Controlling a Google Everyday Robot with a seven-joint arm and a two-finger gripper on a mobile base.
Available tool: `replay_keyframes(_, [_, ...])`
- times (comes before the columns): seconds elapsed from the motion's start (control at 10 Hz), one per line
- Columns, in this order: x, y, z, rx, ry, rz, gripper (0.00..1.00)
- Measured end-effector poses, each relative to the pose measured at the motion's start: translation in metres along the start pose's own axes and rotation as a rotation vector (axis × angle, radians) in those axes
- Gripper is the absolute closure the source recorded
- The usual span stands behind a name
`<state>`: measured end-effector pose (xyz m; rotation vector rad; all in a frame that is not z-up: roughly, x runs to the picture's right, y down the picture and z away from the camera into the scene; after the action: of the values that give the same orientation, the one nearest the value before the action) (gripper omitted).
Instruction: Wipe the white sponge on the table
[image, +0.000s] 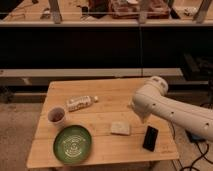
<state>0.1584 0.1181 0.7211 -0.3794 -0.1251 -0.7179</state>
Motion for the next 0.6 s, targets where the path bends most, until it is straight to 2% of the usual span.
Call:
replay_keyframes(0.2, [-0.0094, -0.0072, 0.0073, 0.004, -0.002, -0.064, 0.35])
replay_keyframes(0.3, [-0.0086, -0.0071, 0.0070, -0.005, -0.007, -0.057, 0.35])
replay_keyframes(0.4, [-0.0044, -0.0052, 0.0059, -0.050, -0.018, 0.004, 0.35])
replay_keyframes(0.6, [-0.0133, -0.0073, 0.0142, -0.134, -0.057, 0.116, 0.35])
